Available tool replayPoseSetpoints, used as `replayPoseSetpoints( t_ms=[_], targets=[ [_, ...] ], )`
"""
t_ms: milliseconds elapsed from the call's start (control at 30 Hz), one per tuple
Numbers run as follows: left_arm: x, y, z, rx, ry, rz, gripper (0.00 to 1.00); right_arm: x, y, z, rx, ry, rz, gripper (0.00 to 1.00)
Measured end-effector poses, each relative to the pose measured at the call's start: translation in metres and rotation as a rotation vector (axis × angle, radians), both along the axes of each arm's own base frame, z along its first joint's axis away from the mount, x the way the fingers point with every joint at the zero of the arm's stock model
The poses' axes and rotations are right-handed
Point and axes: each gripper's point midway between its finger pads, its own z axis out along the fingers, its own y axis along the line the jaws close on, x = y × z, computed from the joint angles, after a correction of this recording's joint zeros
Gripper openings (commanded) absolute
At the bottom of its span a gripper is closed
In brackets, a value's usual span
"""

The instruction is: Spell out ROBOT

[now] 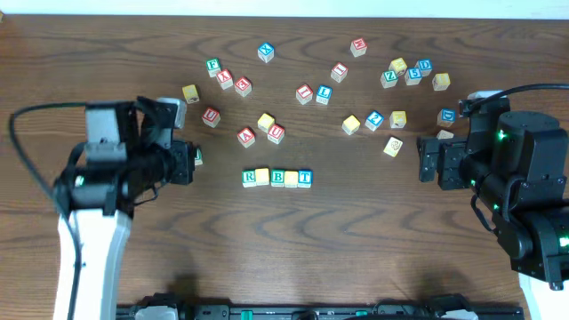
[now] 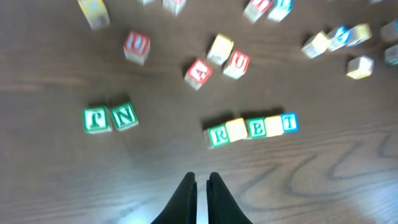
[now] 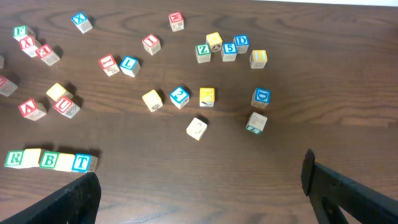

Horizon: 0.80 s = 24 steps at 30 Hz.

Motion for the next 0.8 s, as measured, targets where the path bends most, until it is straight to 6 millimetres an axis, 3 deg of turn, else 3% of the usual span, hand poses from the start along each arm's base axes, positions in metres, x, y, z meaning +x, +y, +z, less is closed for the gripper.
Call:
replayPoseSetpoints(
  t_ms=[333,600,800],
  targets=[
    [0.017,-0.013,-0.072,-0.031,0.258,-0.034,0.08,0.000,0.000,0.000,0.000,0.000,0.000,0.99],
    [0.020,-0.059,-0.084,0.003,0.234,-0.220,0.07,0.000,0.000,0.000,0.000,0.000,0.000,0.99],
    [0.036,-0.054,-0.082,0.031,0.187,-0.157,0.07,-0.002,0.000,-0.002,-0.002,0.012,0.000,0.99]
  ],
)
